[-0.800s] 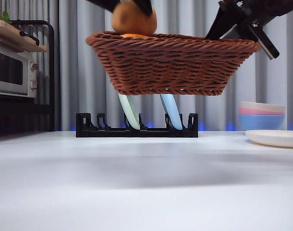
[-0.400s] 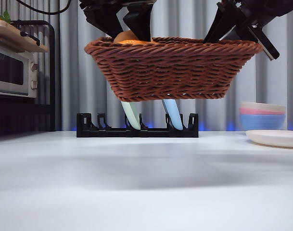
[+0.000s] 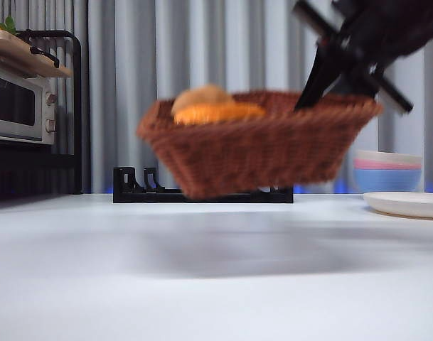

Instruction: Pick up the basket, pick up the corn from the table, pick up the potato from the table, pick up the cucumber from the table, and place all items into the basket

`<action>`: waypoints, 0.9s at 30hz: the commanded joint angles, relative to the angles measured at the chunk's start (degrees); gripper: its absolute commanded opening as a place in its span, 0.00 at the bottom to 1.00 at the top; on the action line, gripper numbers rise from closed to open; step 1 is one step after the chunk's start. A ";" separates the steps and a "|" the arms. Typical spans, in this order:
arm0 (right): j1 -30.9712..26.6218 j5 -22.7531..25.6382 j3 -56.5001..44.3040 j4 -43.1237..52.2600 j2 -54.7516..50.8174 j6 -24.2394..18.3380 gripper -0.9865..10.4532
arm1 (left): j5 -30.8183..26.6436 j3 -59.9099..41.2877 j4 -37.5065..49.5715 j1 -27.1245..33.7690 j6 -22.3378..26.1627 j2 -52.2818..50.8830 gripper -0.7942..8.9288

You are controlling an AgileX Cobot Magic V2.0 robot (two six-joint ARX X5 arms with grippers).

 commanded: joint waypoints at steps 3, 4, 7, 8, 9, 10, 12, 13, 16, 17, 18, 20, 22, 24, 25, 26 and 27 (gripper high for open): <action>0.11 -0.61 0.59 4.57 6.27 4.61 0.08 | -0.04 2.38 -0.76 -0.98 -0.37 -1.55 0.76; 0.11 -0.61 0.59 5.18 7.37 5.31 0.08 | -0.07 2.38 -0.72 -0.96 -0.37 -1.88 0.76; 0.15 -0.70 0.59 5.86 10.32 6.29 0.08 | -0.07 2.38 -1.73 -0.92 -0.39 -2.23 0.76; 0.15 -0.72 0.59 5.84 11.19 6.32 0.08 | -0.09 2.38 -2.40 -0.92 -0.39 -2.23 0.76; 0.28 -0.72 0.59 5.79 12.07 6.32 0.09 | -0.11 2.38 -3.15 -0.90 -0.39 -2.23 0.76; 0.48 -0.68 0.59 5.64 12.66 6.32 0.09 | -0.11 2.38 -3.72 -0.90 -0.39 -2.23 0.76; 0.59 -0.55 0.59 4.98 13.31 6.23 0.10 | -0.11 2.38 -4.85 -0.90 -0.39 -2.23 0.76; 0.61 -0.57 0.59 4.98 13.22 6.25 0.12 | -0.11 2.38 -5.14 -0.92 -0.39 -2.23 0.76; 0.07 -0.37 0.59 4.90 12.46 6.21 0.45 | -0.15 2.38 -5.81 -0.79 -0.39 -2.23 0.76; -0.33 -0.39 0.59 4.72 12.00 5.55 0.55 | -0.13 2.38 -6.27 -0.46 -0.39 -2.23 0.76; -0.50 -0.31 0.59 4.26 11.15 4.28 0.59 | -0.15 2.38 -6.99 0.02 -0.70 -2.23 0.75; -1.27 -0.31 0.59 3.06 8.50 1.79 0.58 | -0.17 2.38 -9.38 0.90 -0.90 -2.23 0.62; -2.36 -0.33 0.59 0.94 4.04 -1.38 0.58 | -0.09 2.36 -13.62 2.05 -0.77 -2.23 0.39; -3.45 -0.24 0.61 -1.44 -1.92 -6.12 0.58 | -0.09 2.10 -19.12 4.57 -0.24 -2.23 0.14; -3.83 -0.07 0.61 -2.45 -5.03 -8.17 0.55 | -0.09 1.68 -20.90 6.08 -0.28 -2.23 0.06; -4.11 -0.07 0.61 -3.15 -8.04 -10.51 0.46 | 0.00 0.76 -21.31 7.45 -0.81 -2.60 0.07; -4.13 0.87 0.59 -4.11 -11.08 -12.98 0.35 | 0.00 -0.70 -20.81 8.68 -1.81 -3.54 0.07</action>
